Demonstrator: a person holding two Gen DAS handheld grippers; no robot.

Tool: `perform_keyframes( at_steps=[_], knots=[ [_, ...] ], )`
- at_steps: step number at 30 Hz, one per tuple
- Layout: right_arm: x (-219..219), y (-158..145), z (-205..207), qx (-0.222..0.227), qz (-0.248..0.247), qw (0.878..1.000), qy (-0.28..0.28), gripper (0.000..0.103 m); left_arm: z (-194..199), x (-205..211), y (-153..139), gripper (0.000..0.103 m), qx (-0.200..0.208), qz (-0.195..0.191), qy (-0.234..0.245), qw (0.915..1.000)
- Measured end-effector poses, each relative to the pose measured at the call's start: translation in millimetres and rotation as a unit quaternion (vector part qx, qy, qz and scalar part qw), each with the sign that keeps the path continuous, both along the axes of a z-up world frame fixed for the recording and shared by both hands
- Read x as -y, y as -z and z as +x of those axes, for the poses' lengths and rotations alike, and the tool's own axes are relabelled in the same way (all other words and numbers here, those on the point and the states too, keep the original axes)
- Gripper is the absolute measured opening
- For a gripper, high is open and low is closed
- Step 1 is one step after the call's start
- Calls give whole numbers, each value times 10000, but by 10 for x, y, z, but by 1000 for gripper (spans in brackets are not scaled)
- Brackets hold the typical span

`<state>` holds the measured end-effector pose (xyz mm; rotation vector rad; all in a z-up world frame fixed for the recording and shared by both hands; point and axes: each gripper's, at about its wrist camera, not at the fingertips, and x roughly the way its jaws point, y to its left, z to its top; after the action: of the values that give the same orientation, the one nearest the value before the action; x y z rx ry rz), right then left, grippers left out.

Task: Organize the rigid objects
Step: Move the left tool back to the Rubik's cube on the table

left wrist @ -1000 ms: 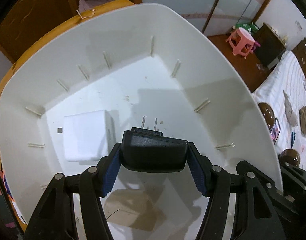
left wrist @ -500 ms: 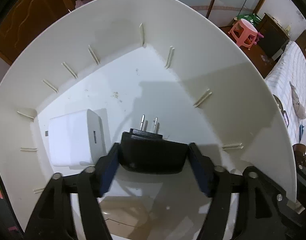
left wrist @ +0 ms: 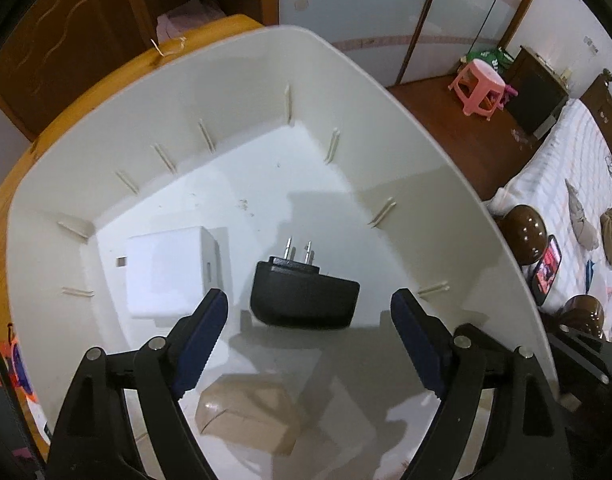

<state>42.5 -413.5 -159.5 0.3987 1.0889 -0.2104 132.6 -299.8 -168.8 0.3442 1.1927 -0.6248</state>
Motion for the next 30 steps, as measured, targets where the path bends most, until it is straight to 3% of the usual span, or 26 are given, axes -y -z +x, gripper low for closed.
perform_keyframes(
  at_steps=[7,13,19,25,30],
  knots=[
    [-37,-9,-5,-64,-118,9999,56,10,-111,-427,-432,86,286,-301,-205,9989],
    [-55,12,-12,-136,-218,9996,110,9,-254,-917,-801,86,689,-440,-658,9945],
    [-38,7,-10,-178,-150,9995,219,9,-303,-1799,-1041,87,1291,-321,-1590,9783],
    [-37,13,8,-253,-171,9991,301,9,-331,-2523,-973,87,1531,-66,-2337,9602],
    [-66,11,26,-327,-276,9984,358,10,-256,-3096,-769,88,1355,-110,-2877,9480]
  ],
)
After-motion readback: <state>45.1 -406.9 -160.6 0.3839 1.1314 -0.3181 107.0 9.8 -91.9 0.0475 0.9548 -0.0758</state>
